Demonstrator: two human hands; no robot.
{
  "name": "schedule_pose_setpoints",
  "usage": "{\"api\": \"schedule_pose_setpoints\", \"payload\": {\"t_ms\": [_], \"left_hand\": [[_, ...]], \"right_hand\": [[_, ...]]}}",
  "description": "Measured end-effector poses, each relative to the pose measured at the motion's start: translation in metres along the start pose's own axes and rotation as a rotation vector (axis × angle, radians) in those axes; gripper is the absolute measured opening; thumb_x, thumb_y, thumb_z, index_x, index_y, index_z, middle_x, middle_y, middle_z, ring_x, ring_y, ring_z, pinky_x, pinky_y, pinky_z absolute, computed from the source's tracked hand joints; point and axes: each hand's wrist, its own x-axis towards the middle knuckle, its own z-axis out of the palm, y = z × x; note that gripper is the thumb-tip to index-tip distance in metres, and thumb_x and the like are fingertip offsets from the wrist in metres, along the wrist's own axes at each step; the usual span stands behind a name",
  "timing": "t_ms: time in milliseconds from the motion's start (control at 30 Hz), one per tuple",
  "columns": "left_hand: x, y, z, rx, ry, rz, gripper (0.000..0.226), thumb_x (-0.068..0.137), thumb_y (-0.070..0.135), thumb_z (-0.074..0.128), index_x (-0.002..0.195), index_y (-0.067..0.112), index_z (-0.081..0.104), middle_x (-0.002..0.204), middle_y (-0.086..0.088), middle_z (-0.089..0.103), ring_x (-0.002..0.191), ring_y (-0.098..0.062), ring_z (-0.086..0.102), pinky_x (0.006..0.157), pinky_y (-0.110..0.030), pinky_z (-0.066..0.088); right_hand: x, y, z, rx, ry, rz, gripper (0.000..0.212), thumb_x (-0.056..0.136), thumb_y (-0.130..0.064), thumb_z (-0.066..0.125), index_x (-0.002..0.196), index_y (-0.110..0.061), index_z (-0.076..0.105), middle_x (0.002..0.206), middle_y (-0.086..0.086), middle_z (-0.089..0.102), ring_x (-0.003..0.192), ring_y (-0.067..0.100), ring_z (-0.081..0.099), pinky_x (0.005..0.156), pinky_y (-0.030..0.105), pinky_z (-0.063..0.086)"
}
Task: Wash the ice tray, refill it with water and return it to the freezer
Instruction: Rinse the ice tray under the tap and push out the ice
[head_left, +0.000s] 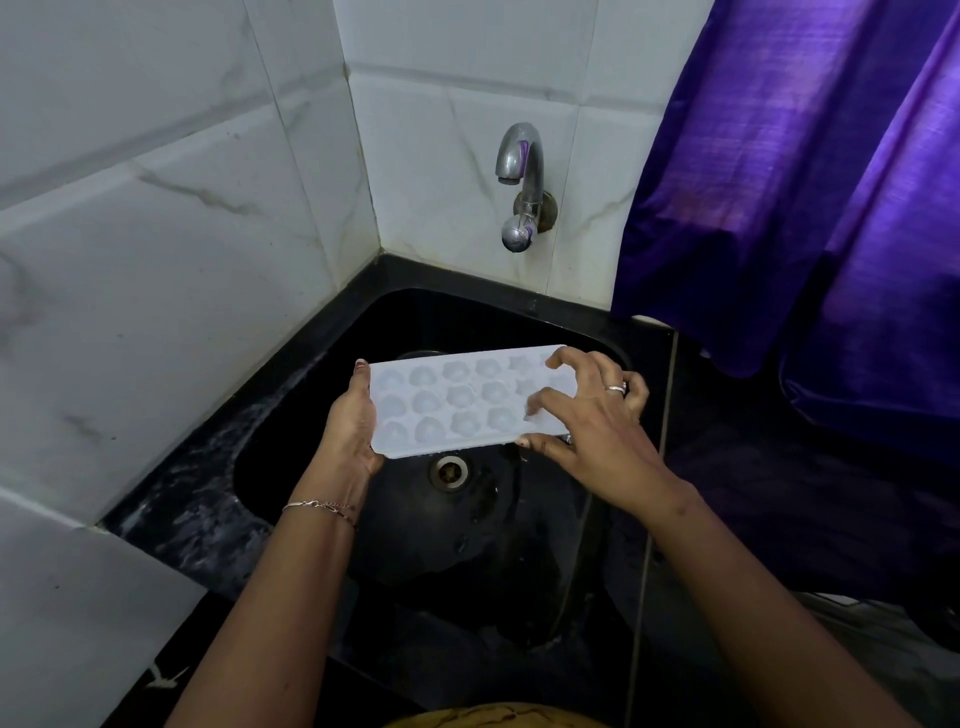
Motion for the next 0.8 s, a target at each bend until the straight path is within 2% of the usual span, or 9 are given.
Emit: {"api": "schedule_pose_setpoints", "payload": {"t_ms": [133,267,367,533,667,800], "left_hand": [[-0.001,0.001,0.000,-0.003,0.015,0.011,0.042,0.101,0.047,0.038,0.088,0.016,0.062,0.080,-0.003,0.069,0.073,-0.024,0.066,0.060,-0.036,0.052],[-0.001,-0.001,0.003,0.001,-0.006,-0.007,0.043,0.101,0.048,0.037,0.090,0.015,0.063,0.082,-0.005,0.071,0.076,-0.026,0.068,0.064,-0.039,0.054],[0.000,-0.002,0.003,0.010,-0.014,-0.001,0.045,0.101,0.049,0.036,0.090,0.014,0.064,0.082,-0.006,0.071,0.076,-0.026,0.068,0.064,-0.038,0.054],[0.001,-0.005,0.002,-0.010,-0.023,-0.025,0.046,0.101,0.048,0.036,0.091,0.012,0.063,0.085,-0.007,0.070,0.077,-0.027,0.067,0.063,-0.038,0.053],[0.007,-0.005,0.000,0.018,-0.026,-0.037,0.048,0.100,0.050,0.036,0.095,0.012,0.064,0.093,-0.010,0.071,0.083,-0.029,0.068,0.067,-0.041,0.055],[0.009,-0.003,0.002,0.027,-0.027,-0.029,0.047,0.100,0.050,0.036,0.092,0.012,0.065,0.089,-0.009,0.071,0.082,-0.029,0.068,0.069,-0.042,0.055]], "right_hand": [[0.002,-0.008,0.000,0.010,-0.023,-0.071,0.030,0.083,-0.053,0.065,0.109,-0.039,0.061,0.142,-0.006,0.025,0.135,0.019,0.015,0.104,0.047,0.011],[0.007,-0.017,0.006,-0.033,-0.047,-0.101,0.035,0.087,-0.060,0.049,0.107,-0.036,0.066,0.143,-0.005,0.030,0.134,0.019,0.020,0.104,0.048,0.011],[0.008,-0.018,0.010,-0.051,-0.032,-0.124,0.039,0.089,-0.062,0.041,0.098,-0.036,0.068,0.138,-0.006,0.036,0.133,0.019,0.024,0.102,0.044,0.010],[0.007,-0.013,0.011,-0.083,0.013,-0.112,0.041,0.086,-0.066,0.040,0.091,-0.038,0.069,0.130,-0.006,0.041,0.129,0.020,0.029,0.102,0.046,0.010],[0.007,-0.014,0.012,-0.078,0.024,-0.070,0.042,0.085,-0.069,0.038,0.092,-0.040,0.068,0.135,-0.007,0.039,0.132,0.020,0.025,0.104,0.046,0.007],[0.010,-0.015,0.013,-0.034,-0.004,-0.094,0.041,0.085,-0.067,0.039,0.095,-0.040,0.069,0.139,-0.007,0.034,0.135,0.021,0.023,0.105,0.046,0.005]]}}
